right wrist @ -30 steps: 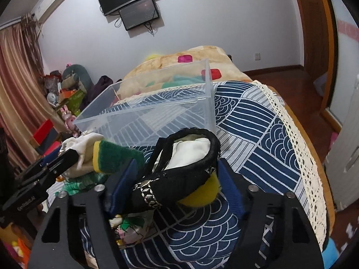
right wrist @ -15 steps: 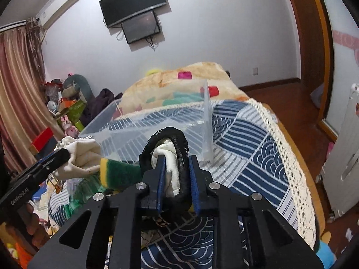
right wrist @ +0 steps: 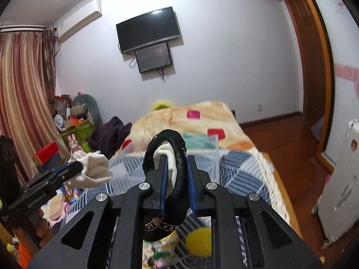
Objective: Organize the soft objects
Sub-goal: 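Lower the pouch into the clear box with the left tool while the right tool drops the cap in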
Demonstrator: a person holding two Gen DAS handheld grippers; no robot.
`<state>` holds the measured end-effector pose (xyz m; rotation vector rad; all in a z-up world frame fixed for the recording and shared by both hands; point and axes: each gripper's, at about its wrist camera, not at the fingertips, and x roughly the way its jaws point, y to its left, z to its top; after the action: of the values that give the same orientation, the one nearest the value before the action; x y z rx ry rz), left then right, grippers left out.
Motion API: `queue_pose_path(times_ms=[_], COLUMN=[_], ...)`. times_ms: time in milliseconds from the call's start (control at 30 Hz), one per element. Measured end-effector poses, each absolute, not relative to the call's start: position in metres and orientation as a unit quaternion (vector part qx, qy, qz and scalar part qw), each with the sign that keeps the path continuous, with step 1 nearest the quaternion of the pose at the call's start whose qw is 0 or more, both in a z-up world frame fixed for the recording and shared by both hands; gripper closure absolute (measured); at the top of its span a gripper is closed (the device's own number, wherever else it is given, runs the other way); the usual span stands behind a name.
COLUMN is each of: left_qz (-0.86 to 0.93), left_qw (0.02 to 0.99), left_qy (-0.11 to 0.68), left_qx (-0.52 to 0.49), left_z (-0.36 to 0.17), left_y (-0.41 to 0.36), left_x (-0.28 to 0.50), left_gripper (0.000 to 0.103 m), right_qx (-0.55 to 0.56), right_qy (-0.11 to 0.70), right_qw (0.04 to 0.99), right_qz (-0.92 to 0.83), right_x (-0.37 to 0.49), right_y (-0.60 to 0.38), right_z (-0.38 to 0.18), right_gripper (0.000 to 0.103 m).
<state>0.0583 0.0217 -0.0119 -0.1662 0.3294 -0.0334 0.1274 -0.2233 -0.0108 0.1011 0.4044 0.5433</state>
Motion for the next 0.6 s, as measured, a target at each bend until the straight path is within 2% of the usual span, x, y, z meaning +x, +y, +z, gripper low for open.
queue_pose_path(times_ms=[333,600], left_qz=[-0.006,0.011], left_qw=[0.982,0.974], left_qy=[0.176,0.217], left_qx=[-0.074,-0.060], left_z=[0.001,-0.018], left_y=[0.032,0.032], left_x=[0.108,0.154], left_gripper=[0.074,0.074], right_qx=[0.037,-0.001], right_qy=[0.171,0.209], right_qw=[0.953,0.951], right_qz=[0.247,0.228], right_x=[0.156,0.190], right_y=[-0.198,-0.172], right_z=[0.003,-0.016], right_gripper=[0.088,0.088])
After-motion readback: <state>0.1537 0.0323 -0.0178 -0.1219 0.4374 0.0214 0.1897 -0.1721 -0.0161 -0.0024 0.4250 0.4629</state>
